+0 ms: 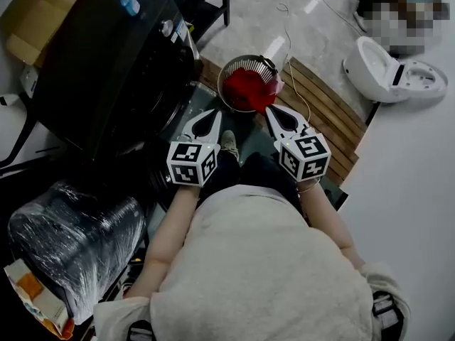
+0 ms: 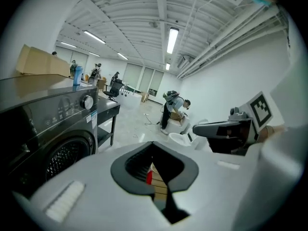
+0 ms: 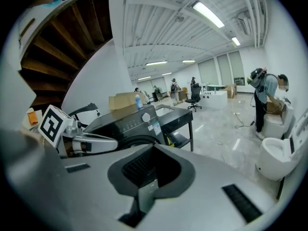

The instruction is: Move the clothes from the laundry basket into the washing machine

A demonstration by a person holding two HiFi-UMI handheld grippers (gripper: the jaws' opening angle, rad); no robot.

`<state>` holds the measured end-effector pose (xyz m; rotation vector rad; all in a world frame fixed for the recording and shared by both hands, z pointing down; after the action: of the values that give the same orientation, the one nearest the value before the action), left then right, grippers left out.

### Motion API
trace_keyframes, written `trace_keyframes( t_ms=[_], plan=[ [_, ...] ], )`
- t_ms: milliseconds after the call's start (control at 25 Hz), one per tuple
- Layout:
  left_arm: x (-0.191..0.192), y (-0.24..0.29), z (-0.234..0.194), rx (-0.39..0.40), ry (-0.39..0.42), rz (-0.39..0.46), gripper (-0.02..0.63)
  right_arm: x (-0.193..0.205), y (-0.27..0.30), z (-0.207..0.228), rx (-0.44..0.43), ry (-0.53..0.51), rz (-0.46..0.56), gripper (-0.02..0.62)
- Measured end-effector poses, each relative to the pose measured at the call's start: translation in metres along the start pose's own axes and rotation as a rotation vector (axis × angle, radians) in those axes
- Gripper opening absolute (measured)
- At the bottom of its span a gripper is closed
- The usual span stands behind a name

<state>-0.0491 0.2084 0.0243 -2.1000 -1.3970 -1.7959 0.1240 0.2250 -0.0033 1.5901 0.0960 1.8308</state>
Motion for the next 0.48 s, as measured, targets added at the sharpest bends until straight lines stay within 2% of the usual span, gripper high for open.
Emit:
trace_keyframes(
  t_ms=[240, 480],
  plan=[
    [-0.006, 0.031, -0.03, 0.006, -0.04, -0.045, 0.009, -0.006, 0.036, 0.023, 0.009, -0.006, -0.067, 0.009],
    [-0.003, 0.069, -0.05, 0.003, -0.05, -0.094, 0.009, -0.002, 0.079, 0.046, -0.036, -0.041, -0.143, 0.009]
  ],
)
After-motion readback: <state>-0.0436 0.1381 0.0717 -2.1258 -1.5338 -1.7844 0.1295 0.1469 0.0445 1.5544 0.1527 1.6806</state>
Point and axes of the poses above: the fingertips, and each gripper's own axes: y forward along the fingers, z to its right, x out of its underside, the point moved 5 cm from there along -y, backward along the fingers, and after that the axes turned 1 degree about x, right-handed, at the moved point
